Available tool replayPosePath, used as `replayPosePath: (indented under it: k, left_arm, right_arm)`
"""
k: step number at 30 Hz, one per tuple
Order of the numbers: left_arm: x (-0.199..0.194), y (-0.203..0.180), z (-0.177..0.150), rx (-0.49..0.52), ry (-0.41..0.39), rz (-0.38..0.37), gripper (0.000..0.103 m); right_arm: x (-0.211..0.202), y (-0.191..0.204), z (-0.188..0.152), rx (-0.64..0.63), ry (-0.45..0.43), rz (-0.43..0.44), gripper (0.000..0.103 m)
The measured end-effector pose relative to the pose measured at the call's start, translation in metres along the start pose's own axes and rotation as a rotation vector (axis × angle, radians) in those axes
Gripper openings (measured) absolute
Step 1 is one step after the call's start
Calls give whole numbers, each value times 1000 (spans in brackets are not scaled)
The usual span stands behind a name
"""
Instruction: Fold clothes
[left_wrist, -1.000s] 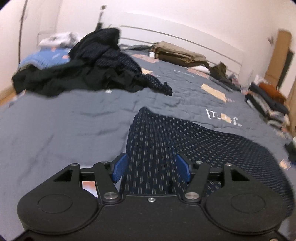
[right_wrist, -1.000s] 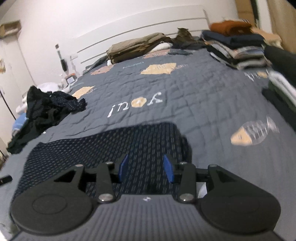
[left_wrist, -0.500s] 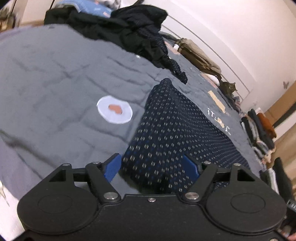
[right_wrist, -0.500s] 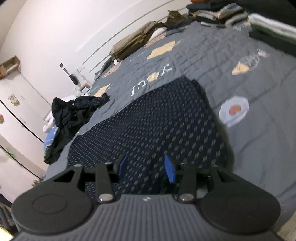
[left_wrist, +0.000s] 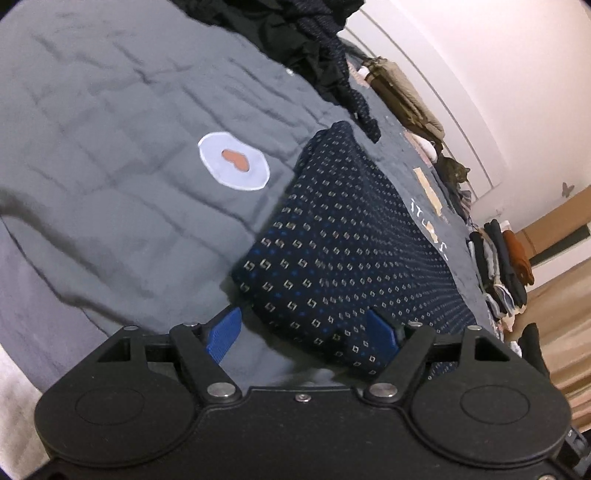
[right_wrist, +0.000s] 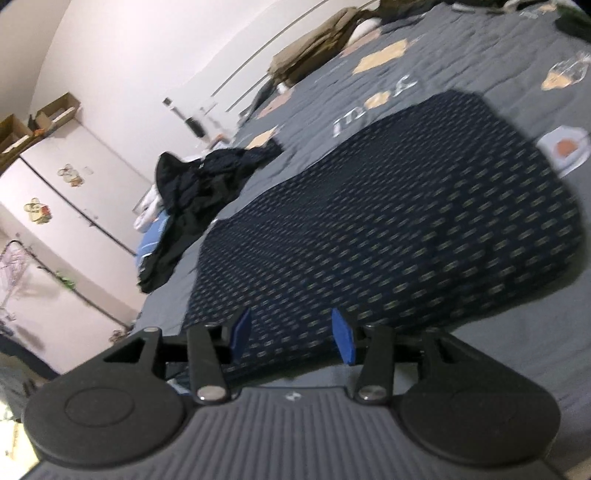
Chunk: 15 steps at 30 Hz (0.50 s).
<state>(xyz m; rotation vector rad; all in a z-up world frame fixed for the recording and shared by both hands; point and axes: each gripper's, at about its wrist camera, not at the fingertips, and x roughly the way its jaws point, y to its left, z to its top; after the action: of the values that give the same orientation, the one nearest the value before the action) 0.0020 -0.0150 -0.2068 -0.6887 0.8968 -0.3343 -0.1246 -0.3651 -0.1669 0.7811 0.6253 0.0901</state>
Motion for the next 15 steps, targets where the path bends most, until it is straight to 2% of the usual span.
replayPosePath:
  k: [9, 15]
  left_arm:
    - [8, 0, -2, -15, -9, -11, 73]
    - [15, 0, 2, -17, -26, -20, 71]
  right_arm:
    - [40, 29, -27, -23, 102, 79, 48]
    - [53, 41, -38, -24, 126, 104, 48]
